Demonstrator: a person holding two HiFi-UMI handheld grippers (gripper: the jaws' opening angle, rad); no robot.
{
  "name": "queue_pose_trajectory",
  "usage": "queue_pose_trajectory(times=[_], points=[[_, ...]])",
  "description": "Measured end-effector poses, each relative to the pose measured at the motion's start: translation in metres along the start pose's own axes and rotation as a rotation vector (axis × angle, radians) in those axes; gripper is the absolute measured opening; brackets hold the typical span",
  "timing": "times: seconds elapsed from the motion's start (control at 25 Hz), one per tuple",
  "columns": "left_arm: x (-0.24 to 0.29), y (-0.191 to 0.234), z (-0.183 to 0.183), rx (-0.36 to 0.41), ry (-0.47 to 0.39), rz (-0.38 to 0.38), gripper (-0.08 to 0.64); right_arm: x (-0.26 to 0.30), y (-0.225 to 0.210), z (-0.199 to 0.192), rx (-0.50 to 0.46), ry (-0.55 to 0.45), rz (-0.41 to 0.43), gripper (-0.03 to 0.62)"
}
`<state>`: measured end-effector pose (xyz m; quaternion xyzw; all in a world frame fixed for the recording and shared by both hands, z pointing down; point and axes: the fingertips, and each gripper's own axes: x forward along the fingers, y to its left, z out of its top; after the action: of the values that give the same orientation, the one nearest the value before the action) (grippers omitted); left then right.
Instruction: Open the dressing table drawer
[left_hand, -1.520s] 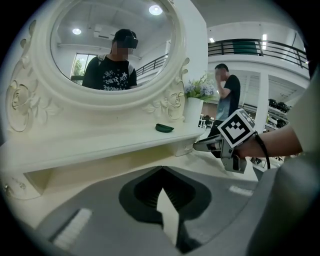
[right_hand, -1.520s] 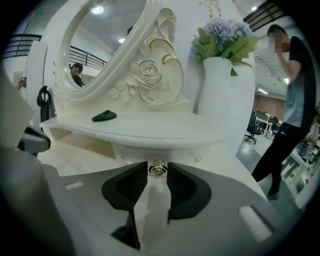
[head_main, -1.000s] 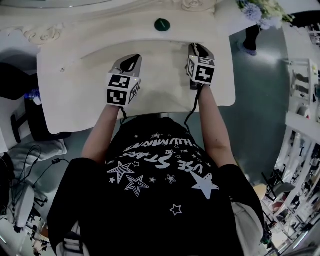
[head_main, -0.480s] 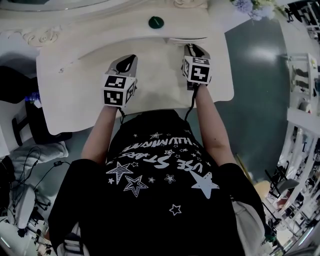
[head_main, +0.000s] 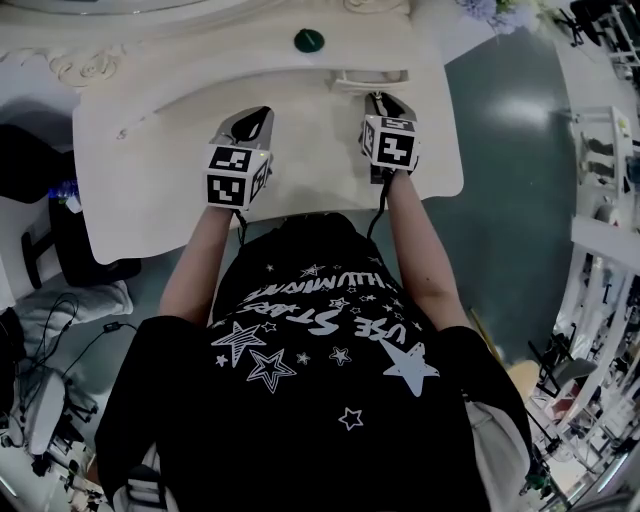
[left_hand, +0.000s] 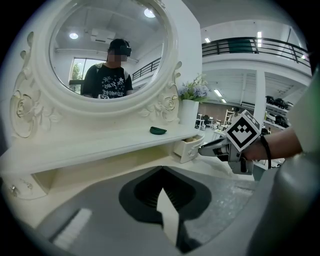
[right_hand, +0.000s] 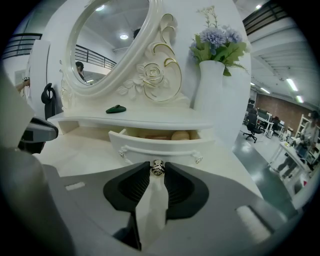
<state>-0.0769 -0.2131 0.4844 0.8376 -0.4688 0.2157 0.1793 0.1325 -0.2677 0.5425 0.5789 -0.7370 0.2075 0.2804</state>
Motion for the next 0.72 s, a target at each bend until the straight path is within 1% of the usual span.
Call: queue_pose_trajectory(times=[0.72], points=[[-0.01,-0.009,-0.003,0.009,-0.008,-0.019,0.002,-0.02,0.004,-0.017,0.016,0.009,-0.015,0.121]])
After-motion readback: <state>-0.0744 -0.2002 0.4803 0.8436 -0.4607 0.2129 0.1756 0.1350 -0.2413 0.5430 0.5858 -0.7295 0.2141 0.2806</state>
